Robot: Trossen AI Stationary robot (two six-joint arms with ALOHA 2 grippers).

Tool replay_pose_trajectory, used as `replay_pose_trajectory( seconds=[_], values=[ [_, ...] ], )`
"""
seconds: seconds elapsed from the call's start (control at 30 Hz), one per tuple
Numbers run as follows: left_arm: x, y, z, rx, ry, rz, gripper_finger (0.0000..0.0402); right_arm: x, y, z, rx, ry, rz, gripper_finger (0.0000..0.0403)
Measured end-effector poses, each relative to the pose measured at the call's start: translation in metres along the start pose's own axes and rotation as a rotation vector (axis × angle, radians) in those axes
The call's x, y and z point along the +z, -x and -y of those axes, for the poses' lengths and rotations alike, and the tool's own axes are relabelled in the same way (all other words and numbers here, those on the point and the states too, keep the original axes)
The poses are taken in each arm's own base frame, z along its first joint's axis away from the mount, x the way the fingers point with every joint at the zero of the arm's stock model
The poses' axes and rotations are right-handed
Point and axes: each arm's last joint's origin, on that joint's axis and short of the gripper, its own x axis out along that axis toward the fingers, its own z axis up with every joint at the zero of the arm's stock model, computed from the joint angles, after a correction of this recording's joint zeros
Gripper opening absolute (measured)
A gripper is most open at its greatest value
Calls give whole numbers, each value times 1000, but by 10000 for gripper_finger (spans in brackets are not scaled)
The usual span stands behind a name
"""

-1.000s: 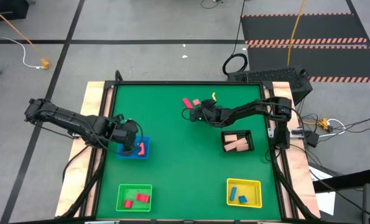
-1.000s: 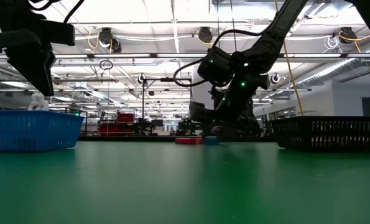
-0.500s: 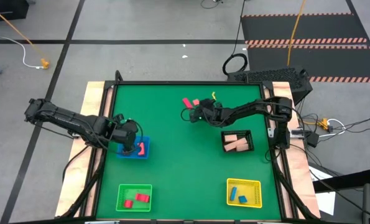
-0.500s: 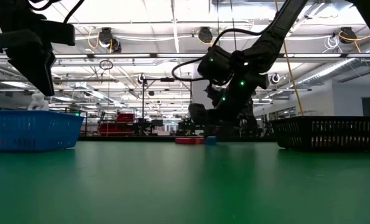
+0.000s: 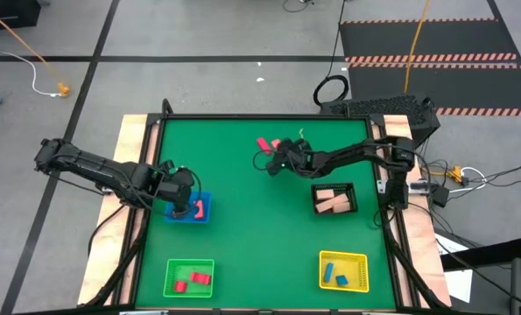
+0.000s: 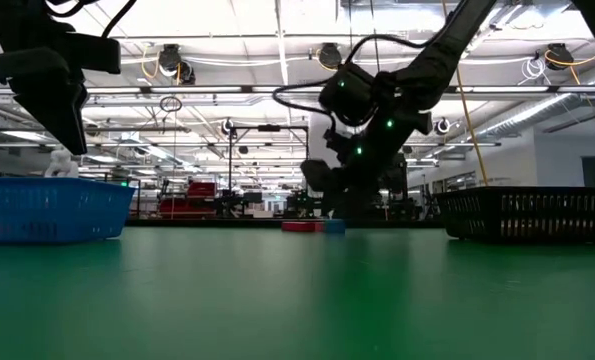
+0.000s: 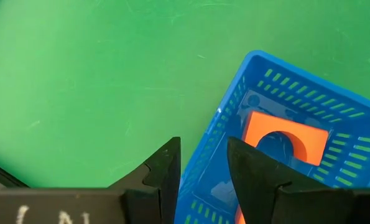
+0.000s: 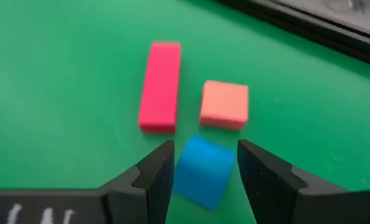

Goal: Sort & place blocks by color
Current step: Put the blue block into the yellow bin

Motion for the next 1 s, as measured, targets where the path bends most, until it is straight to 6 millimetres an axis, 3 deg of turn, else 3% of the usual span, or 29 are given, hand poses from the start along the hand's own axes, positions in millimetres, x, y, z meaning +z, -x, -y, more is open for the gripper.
replay_pose_trajectory(
  seconds=[0.2,0.57,1.0],
  values=[
    [0,0,0,1,-10,-1,131,5,7,-1,6,-120,17,180],
    [0,0,0,1,-11,-1,131,4,7,0,-6,-244,7,282],
    [0,0,0,0,-9,0,131,-20,-10,-4,-71,-261,-7,290]
  ],
)
